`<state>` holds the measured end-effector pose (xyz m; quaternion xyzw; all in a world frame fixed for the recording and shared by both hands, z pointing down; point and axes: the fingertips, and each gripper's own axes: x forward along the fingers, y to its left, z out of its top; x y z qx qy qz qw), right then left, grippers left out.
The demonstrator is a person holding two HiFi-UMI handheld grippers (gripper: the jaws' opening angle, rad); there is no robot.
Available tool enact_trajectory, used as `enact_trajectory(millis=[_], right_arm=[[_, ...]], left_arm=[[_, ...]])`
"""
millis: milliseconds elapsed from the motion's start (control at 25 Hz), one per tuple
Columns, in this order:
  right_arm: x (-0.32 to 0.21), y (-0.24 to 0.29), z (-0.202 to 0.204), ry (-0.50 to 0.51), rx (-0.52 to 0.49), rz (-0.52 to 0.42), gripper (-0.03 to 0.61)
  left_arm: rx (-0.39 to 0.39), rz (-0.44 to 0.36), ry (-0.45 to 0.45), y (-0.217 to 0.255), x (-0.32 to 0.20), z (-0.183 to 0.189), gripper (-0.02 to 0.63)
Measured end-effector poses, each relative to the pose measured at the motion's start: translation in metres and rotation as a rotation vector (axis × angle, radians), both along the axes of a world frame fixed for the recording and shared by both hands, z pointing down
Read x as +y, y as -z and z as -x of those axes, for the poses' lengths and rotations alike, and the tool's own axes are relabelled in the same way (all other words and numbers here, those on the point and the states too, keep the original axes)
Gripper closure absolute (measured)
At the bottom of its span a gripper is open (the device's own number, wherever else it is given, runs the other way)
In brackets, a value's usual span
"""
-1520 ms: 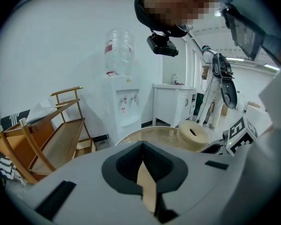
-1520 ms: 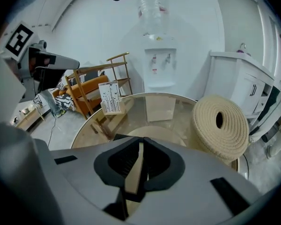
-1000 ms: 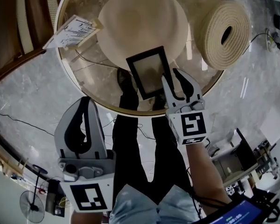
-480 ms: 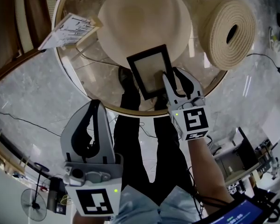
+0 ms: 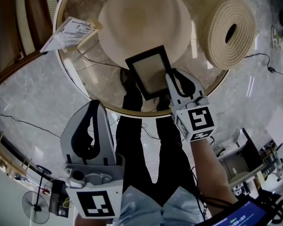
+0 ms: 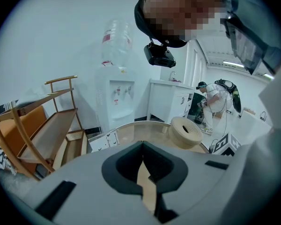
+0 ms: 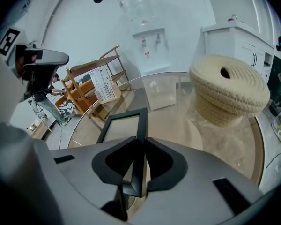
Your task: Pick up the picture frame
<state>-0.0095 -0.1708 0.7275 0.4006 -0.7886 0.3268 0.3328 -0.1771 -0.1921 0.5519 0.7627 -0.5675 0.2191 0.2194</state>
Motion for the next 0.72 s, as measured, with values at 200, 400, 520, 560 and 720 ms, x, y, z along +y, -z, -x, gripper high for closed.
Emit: enact_trajectory(millis=[200,400,520,560,720], right_arm=[[-0.011,0.022,0.002,0.007,-0.001,-0.051,0.497],[-0.026,0.060,0.005,0.011,-0.010,-0.117,0.495],[-0.034,0.085,0.006,0.017,-0.021,-0.159,0.495],[-0.037,0.093,0.007,0.020,-0.023,-0.173,0.495],[-0.046,0.134,0.010,0.034,-0.035,-0.232,0.495]], left_arm=[[-0.003,-0.024,0.007,0.018,-0.001,-0.001,0.598],[-0.010,-0.075,0.024,0.048,-0.004,0.002,0.598],[-0.011,-0.112,0.038,0.068,-0.006,0.000,0.598],[-0.011,-0.126,0.043,0.074,-0.007,-0.001,0.598],[-0.012,-0.175,0.056,0.106,-0.007,-0.002,0.598]])
